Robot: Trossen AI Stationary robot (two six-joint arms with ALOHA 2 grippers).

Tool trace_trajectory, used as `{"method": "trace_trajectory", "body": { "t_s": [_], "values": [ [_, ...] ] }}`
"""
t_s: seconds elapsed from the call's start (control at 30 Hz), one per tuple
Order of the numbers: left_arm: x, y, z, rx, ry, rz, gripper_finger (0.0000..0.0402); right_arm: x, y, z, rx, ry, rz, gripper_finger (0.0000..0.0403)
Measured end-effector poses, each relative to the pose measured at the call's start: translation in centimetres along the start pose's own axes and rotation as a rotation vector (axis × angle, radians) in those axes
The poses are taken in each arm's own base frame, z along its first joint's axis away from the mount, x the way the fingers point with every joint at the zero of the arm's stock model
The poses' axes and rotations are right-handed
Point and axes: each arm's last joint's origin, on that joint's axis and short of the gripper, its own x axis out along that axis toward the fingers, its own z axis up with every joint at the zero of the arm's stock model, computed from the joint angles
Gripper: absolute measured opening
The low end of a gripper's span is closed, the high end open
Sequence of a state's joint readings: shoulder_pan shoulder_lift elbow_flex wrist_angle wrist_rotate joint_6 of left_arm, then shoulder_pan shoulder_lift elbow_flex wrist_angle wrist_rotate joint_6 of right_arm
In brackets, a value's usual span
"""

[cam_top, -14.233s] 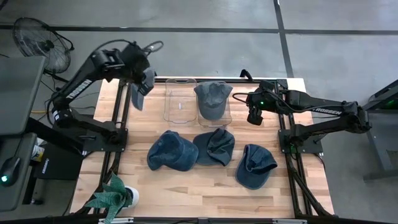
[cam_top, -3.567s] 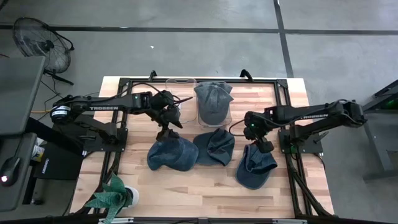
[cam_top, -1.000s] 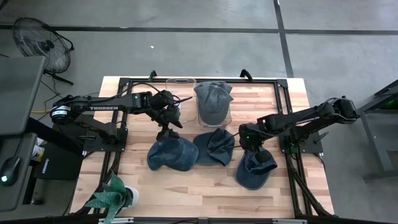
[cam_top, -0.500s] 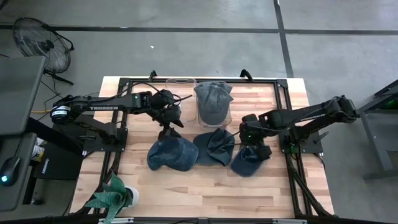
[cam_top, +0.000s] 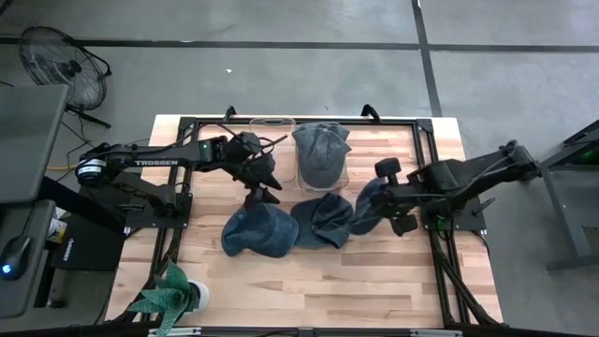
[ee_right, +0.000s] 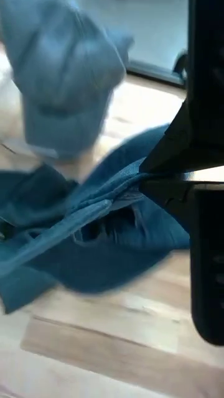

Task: Pick & Place hat
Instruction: Put the right blue cap into the left transparent bin

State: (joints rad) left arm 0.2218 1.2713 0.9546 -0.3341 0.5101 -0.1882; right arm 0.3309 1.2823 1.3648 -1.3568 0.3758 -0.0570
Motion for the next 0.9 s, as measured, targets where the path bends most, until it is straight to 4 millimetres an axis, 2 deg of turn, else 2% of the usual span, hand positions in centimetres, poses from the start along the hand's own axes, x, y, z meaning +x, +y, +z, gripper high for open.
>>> {"method": "trace_trajectory", "body": {
  "t_s": [0.3,0.67,0.9],
  "values": [
    [0.2,-0.3,1.1,-0.025,-0.085,-0.098,0.0271,-3.6,0.1,1.1,-0.087,-0.151,-0.185,0.0003],
    [0.4,-1.9,2.5,0.014,-0.226,-0.157,0.0271,-5.5,-0.2,3.1,-0.167,-0.295,-0.539,0.0003],
    [0.3,-2.3,3.2,0.035,-0.316,-0.118,0.0271,-6.2,-0.2,4.5,-0.219,-0.423,-0.505,0.0003]
  ]
}}
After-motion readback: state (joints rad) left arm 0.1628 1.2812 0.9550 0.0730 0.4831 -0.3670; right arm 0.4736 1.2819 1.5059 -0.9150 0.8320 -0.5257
